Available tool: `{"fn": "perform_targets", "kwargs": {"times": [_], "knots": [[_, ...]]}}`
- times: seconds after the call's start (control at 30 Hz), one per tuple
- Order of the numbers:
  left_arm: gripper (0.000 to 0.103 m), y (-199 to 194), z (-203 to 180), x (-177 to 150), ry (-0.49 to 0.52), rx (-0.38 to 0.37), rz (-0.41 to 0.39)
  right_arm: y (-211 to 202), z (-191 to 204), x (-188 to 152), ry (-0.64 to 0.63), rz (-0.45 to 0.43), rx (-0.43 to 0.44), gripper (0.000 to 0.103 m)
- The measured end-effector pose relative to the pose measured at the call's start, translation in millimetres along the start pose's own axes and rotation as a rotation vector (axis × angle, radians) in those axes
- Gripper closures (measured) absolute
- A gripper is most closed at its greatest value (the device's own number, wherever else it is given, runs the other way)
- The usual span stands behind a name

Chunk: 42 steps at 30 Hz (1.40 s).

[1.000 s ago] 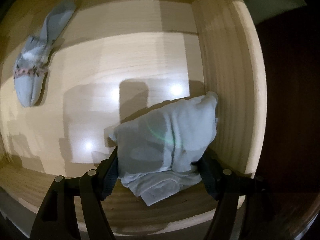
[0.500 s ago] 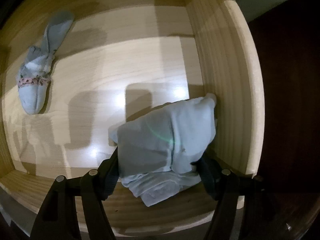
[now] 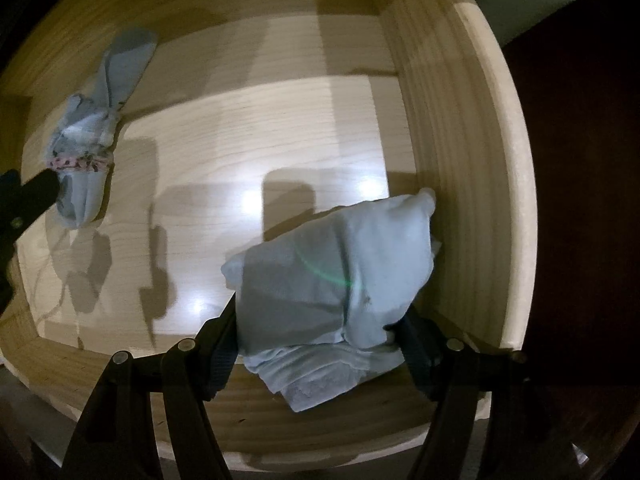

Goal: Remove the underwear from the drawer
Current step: 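Grasp the pink-trimmed grey sock with the left tool while the right tool holds the white item, then lift the pink-trimmed sock out of the drawer with the left tool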

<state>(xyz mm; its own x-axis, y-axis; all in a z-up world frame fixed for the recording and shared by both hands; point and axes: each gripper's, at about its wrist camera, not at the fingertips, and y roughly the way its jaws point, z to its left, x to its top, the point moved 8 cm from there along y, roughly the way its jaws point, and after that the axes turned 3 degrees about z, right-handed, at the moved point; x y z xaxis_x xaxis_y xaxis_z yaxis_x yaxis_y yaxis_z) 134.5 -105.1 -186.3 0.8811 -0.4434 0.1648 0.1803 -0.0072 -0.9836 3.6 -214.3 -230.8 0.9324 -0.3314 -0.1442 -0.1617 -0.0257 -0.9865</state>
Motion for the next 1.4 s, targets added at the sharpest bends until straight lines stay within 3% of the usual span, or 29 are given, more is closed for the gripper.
{"fn": "perform_targets", "kwargs": {"times": [0.17,0.2,0.23,0.27,0.43,0.67,1.0,1.4], "knots": [[0.043,13.1,1.2,-2.0,0.003,0.004,0.042,1.1,-0.5,0.3,-0.002,0.000,0.005,0.033],[0.048,14.0,0.8,-1.8,0.004,0.005,0.046,1.3,-0.9,0.4,-0.003,-0.001,0.006,0.033],[0.064,14.7,0.3,-2.0,0.010,0.002,0.049,1.6,-1.4,0.4,-0.003,-0.001,0.006,0.033],[0.069,16.7,-0.1,-2.2,0.014,0.005,0.058,1.6,-1.4,0.4,-0.003,0.000,0.006,0.033],[0.078,25.5,4.9,-7.8,0.033,0.037,0.117,2.6,-2.7,-0.1,-0.003,-0.002,0.007,0.033],[0.079,30.1,17.0,-14.6,0.020,0.049,0.190,3.5,-4.4,-0.7,-0.002,-0.003,0.010,0.032],[0.079,28.1,52.5,-52.8,-0.005,0.061,0.297,3.9,-4.0,-1.0,-0.003,0.001,0.007,0.032],[0.079,25.8,88.9,-93.2,-0.209,-0.036,0.410,13.0,5.6,-0.4,-0.080,0.070,-0.033,0.032]]}}
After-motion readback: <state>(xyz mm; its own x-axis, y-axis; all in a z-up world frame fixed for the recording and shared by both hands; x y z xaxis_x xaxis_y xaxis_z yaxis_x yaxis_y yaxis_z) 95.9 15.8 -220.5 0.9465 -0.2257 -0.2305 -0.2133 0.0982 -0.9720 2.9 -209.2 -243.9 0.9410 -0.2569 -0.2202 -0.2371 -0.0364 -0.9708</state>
